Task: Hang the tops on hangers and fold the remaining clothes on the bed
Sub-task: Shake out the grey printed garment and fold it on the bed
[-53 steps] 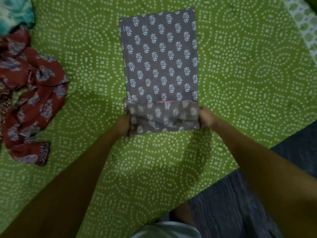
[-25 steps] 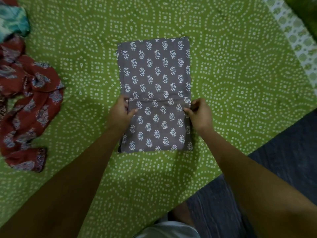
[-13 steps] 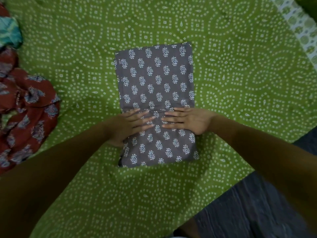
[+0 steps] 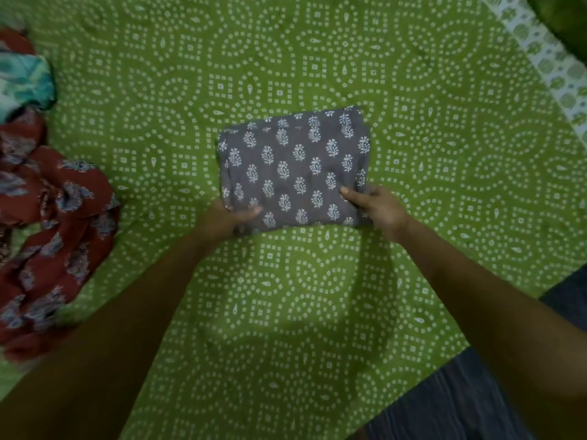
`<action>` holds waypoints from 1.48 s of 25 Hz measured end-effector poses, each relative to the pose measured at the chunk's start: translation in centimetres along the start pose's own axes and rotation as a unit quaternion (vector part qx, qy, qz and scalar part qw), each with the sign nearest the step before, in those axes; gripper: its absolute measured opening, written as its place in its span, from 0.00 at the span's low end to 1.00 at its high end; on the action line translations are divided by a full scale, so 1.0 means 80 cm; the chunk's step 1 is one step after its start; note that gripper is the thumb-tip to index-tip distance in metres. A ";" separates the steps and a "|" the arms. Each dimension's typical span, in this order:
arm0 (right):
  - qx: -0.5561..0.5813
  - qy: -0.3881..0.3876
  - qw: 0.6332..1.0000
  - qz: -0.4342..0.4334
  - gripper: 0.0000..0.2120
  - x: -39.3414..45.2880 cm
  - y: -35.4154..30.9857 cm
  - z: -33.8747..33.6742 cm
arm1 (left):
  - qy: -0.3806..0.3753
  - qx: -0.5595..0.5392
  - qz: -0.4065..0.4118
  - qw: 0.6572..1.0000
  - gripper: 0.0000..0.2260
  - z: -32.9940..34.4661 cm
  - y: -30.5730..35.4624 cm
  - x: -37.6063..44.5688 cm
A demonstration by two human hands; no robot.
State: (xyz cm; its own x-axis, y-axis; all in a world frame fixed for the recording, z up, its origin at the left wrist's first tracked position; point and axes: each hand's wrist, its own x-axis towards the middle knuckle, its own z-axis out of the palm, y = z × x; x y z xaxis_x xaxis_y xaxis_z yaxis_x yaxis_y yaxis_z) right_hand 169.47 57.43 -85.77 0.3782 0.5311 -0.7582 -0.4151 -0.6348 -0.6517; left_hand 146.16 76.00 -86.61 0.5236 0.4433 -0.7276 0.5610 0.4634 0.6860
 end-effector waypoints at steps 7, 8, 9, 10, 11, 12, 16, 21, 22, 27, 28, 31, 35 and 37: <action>0.054 0.009 0.998 0.031 0.15 -0.050 0.037 0.004 | 0.012 -0.165 -0.102 0.981 0.21 0.016 -0.032 -0.056; 0.072 0.035 0.997 0.007 0.15 -0.040 0.024 0.010 | 0.039 -0.167 -0.092 0.981 0.23 0.021 -0.019 -0.047; 0.079 0.054 0.995 -0.026 0.15 -0.028 0.011 0.016 | 0.079 -0.156 -0.072 0.982 0.23 0.028 -0.007 -0.036; 0.080 0.071 0.993 -0.058 0.14 -0.015 -0.001 0.022 | 0.131 -0.150 -0.051 0.979 0.21 0.036 0.003 -0.027; 0.082 0.087 0.989 -0.084 0.13 -0.002 -0.009 0.027 | 0.183 -0.151 -0.039 0.971 0.18 0.045 0.010 -0.019; 0.083 0.098 0.987 -0.102 0.10 0.007 -0.016 0.030 | 0.227 -0.154 -0.032 0.961 0.15 0.053 0.013 -0.012; 0.056 0.110 0.982 -0.140 0.03 0.025 -0.029 0.032 | 0.290 -0.174 0.016 0.941 0.08 0.062 0.001 0.000; -0.095 0.278 0.937 -0.189 0.05 0.029 -0.018 0.042 | 0.437 0.182 0.152 0.868 0.20 0.074 -0.015 -0.006; -0.188 0.344 0.896 -0.211 0.10 0.020 -0.012 0.046 | 0.470 0.279 0.166 0.821 0.22 0.081 -0.016 -0.010; -0.504 0.156 0.783 -0.330 0.24 -0.023 0.065 0.095 | 0.186 0.577 0.291 0.740 0.24 0.116 -0.054 -0.017; -0.548 0.132 0.767 -0.307 0.26 -0.018 0.080 0.099 | 0.171 0.597 0.265 0.738 0.26 0.113 -0.064 -0.011; -0.607 0.195 0.725 -0.262 0.29 0.025 0.069 0.099 | 0.206 0.602 0.223 0.739 0.28 0.101 -0.055 0.022; -0.606 0.238 0.713 -0.259 0.31 0.080 0.004 0.095 | 0.255 0.592 0.212 0.734 0.30 0.095 0.005 0.076; -0.594 0.238 0.712 -0.290 0.31 0.082 0.009 0.088 | 0.273 0.582 0.219 0.734 0.30 0.094 0.006 0.079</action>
State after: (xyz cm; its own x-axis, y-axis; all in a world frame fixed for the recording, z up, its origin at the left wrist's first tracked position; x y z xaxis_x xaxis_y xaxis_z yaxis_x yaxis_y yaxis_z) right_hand 165.83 64.40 -91.38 0.5560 0.8262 -0.0905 0.8105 -0.5631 -0.1614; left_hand 154.58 73.22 -90.93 0.6601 0.7431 -0.1097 0.7499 -0.6437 0.1526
